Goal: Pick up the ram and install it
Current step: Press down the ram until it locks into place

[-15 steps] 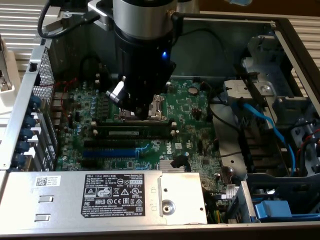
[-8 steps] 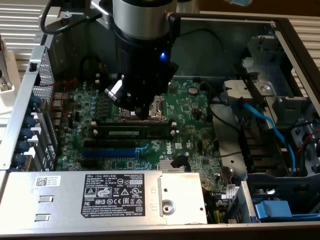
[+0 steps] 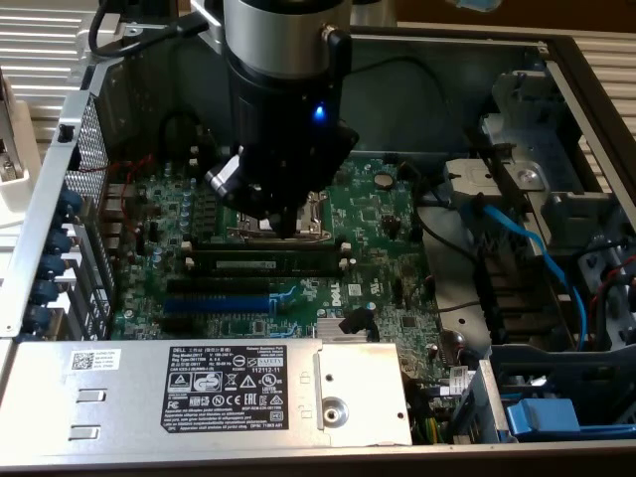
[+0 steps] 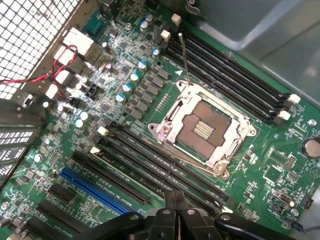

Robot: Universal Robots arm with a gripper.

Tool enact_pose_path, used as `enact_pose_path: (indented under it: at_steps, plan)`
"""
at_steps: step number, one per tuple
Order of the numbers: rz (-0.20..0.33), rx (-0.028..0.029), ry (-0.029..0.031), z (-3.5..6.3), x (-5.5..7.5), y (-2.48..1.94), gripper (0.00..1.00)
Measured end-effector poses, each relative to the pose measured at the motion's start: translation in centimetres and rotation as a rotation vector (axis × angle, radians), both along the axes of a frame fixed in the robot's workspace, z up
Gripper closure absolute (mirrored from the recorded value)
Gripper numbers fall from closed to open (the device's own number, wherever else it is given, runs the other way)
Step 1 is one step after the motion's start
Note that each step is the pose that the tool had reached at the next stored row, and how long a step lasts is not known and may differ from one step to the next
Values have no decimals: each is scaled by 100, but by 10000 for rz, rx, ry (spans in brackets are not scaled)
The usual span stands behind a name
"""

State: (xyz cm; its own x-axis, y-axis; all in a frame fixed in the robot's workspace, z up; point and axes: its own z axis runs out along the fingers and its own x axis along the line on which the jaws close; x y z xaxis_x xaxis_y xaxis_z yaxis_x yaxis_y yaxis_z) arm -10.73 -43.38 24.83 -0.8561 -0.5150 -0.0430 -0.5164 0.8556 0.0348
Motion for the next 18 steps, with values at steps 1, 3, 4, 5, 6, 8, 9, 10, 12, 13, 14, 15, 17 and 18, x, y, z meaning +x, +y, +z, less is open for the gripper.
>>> enact_pose_path:
  at_steps: [1, 3, 4, 5, 6, 8, 9, 10, 12, 13, 14, 15, 17, 18]
  plan:
    - [-127, 0, 1, 0, 0, 0, 90]
    - [-374, -1, 6, 1, 0, 0, 90]
    - [-508, -1, 10, 1, 0, 0, 90]
    - [-628, -2, 16, 1, 0, 0, 90]
    - [-744, -2, 24, 1, 0, 0, 90]
    - [-972, -2, 45, 1, -1, 0, 90]
    - [-1086, -3, 59, 1, -1, 0, 90]
    - [-1197, -3, 73, 1, -1, 0, 90]
    - [-1422, -4, 106, 1, 0, 0, 90]
    - [-1527, -5, 121, 1, 0, 0, 90]
    - [-1634, -6, 137, 1, 0, 0, 90]
    - [-1744, -6, 154, 1, 0, 0, 90]
    - [-1964, -8, 189, 1, 0, 0, 90]
    - [-2178, -9, 224, 1, 0, 0, 90]
